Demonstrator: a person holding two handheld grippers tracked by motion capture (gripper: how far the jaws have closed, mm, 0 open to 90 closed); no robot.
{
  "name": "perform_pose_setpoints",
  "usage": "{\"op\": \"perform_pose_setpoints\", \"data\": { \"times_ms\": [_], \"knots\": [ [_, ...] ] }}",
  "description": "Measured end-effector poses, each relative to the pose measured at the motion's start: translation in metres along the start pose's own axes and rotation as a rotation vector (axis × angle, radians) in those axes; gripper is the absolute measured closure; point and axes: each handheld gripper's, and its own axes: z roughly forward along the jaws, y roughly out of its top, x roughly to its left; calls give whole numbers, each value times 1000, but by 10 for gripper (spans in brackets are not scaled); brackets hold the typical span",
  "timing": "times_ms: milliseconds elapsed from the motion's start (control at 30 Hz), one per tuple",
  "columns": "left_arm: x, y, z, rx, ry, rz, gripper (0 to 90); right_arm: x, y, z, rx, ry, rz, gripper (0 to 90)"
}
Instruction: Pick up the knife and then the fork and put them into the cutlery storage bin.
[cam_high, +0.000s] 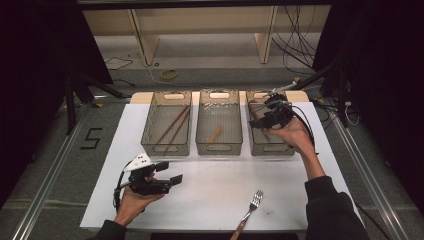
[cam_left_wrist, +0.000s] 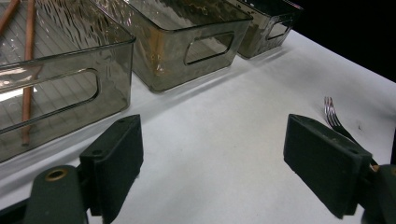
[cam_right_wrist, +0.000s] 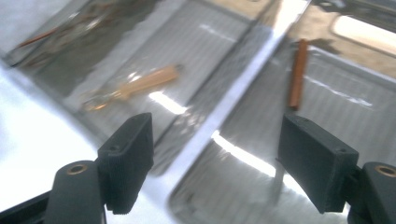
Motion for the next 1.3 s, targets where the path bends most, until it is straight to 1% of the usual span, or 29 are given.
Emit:
{"op": "perform_pose_setpoints", "data": {
  "times_ms": [133, 233, 333, 467, 600, 667, 767, 933, 1033, 1067, 1100, 1133, 1233, 1300],
  "knots": [
    [0, 0, 0, 1, 1, 1, 194, 14, -7, -6, -4, 30, -34, 276],
    [0, 0, 0, -1, 1, -2, 194, 23, -13, -9, -1, 43, -61, 266],
    [0, 0, 0, 0, 1, -2, 193, 31, -19, -11, 3, 52, -77, 266],
    [0, 0, 0, 0, 2, -1, 194, 39, -26, -13, 14, 76, -98, 267],
    [0, 0, 0, 2, 2, 2, 194, 45, -34, -14, 29, 97, -108, 273],
    [0, 0, 0, 2, 2, 1, 194, 47, -39, -14, 40, 113, -112, 277],
    [0, 0, 0, 1, 2, 2, 193, 49, -47, -13, 55, 126, -115, 286],
    [0, 0, 0, 2, 3, 3, 194, 52, -66, -12, 86, 148, -124, 308],
    [-1, 0, 0, 4, 4, 4, 194, 55, -76, -14, 87, 163, -134, 324],
    [-1, 0, 0, 3, 4, 4, 193, 57, -79, -15, 89, 168, -145, 325],
    [-1, 0, 1, 0, 5, 2, 194, 59, -81, -16, 95, 174, -150, 330],
    [-1, 0, 1, 1, 5, 2, 194, 64, -85, -17, 103, 185, -169, 350],
    [-1, 0, 0, 2, 4, 4, 193, 76, -95, -20, 117, 201, -206, 424],
    [-1, 1, 0, 2, 4, 5, 194, 83, -100, -22, 127, 216, -215, 471]
  ]
}}
